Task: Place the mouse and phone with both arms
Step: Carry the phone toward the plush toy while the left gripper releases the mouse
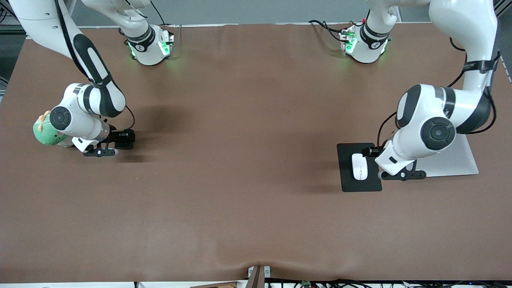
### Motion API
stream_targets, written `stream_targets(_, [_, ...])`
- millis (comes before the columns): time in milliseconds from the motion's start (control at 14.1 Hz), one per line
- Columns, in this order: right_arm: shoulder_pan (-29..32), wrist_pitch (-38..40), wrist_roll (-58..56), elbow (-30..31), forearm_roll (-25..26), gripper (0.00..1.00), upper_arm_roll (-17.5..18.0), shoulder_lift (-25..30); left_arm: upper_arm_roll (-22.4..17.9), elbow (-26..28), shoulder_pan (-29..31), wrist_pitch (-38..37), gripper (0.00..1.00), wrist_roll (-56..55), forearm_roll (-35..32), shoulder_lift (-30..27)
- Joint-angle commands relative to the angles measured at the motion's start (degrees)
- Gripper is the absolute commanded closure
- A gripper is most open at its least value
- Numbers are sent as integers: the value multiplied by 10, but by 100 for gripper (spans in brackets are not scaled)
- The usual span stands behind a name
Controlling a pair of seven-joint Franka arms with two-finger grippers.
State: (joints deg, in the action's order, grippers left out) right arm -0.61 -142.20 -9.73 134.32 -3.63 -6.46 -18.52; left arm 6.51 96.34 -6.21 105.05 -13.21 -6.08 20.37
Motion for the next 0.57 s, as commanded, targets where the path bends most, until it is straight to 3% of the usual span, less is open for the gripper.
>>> stream_targets(0, [17,-6,-17,23,7,100,10,20,-4,-67,3,-78,0,48,20,-7])
stream_targets(497, [27,-6,-33,30,7,100,11,16,-7,-84,40,-90,0,132,27,-94])
